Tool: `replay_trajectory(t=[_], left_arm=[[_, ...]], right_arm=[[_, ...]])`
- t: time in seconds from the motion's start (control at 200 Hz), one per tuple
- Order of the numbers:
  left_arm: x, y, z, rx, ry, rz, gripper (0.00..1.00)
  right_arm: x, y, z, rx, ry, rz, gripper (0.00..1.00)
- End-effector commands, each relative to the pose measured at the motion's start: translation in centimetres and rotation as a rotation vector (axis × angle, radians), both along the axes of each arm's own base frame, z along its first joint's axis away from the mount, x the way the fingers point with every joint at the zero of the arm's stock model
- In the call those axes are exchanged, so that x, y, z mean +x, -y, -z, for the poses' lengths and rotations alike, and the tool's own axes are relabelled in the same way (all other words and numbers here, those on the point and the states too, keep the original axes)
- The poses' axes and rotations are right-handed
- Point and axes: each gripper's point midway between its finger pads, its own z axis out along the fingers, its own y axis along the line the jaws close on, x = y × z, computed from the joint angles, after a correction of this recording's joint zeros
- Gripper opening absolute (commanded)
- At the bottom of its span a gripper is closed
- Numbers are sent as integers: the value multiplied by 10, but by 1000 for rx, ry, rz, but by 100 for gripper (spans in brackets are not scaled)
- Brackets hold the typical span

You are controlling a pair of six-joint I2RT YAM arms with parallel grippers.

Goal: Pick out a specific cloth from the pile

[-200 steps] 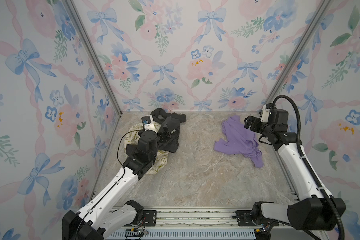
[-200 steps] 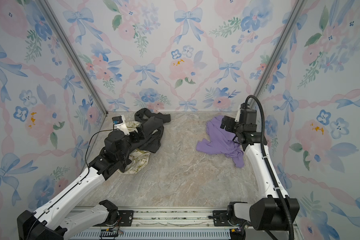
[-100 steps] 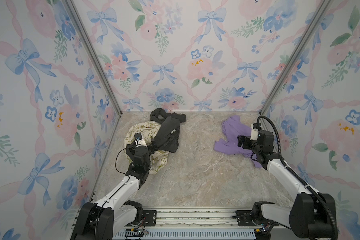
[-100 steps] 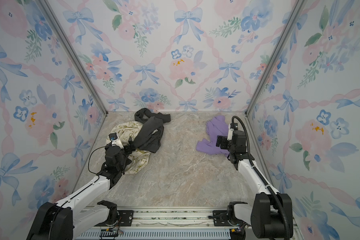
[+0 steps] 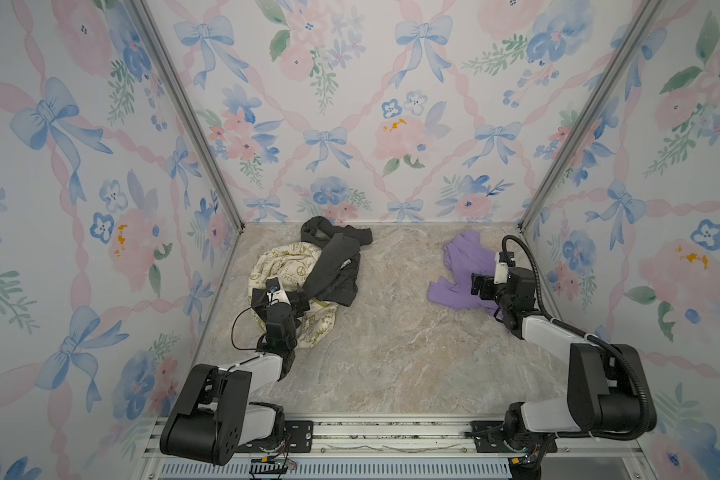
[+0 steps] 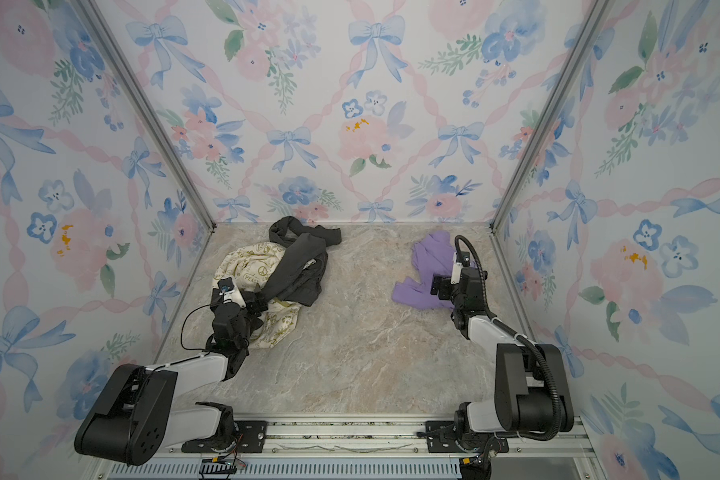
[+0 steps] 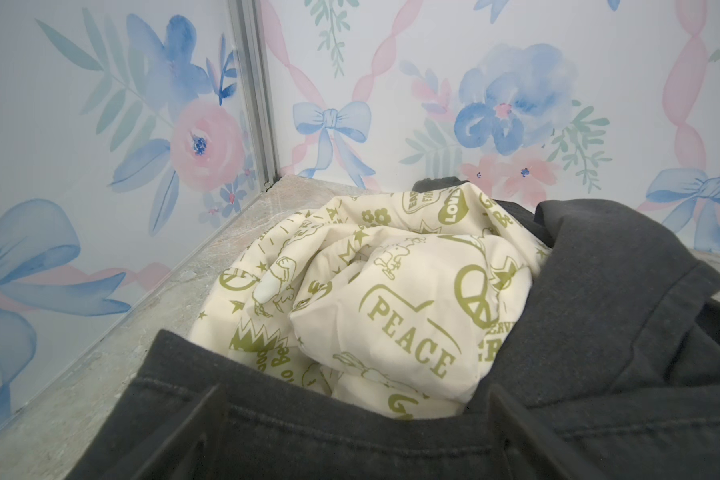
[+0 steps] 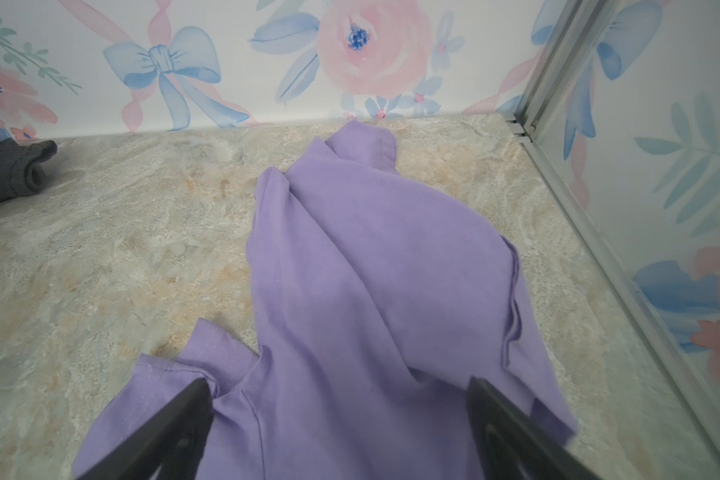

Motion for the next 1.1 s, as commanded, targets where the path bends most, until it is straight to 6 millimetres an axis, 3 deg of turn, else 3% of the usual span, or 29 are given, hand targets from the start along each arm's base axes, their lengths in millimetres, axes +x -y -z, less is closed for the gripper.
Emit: replay_trajectory(t=[0.0, 0.2, 0.535, 0.685, 0.71, 0.8, 0.93, 0.955, 1.095], left_arm=[[2, -1, 0, 0, 25, 10, 98], [11, 1, 2, 29, 17, 53, 98], [20, 2, 4, 49, 21, 95, 98], [23, 2, 9, 45, 15, 95, 98], [24, 2, 9, 46, 17, 96, 98], [27, 7, 11, 52, 9, 128, 98], [26, 10, 12, 51, 9, 154, 98], [25, 11, 11, 52, 16, 160, 98], [17, 14, 10, 54, 52, 179, 98]], right_arm=[[16, 6, -21, -20, 87, 8, 97], [29, 5, -26, 9, 129, -16, 97], [35, -14, 4, 29, 165, -54, 97], [37, -20, 4, 23, 161, -60, 97], [38, -21, 15, 25, 136, -62, 97], [39, -21, 16, 27, 128, -64, 97], [36, -20, 12, 25, 138, -65, 97], [35, -20, -2, 25, 167, -67, 97], [26, -17, -26, 20, 183, -72, 97]])
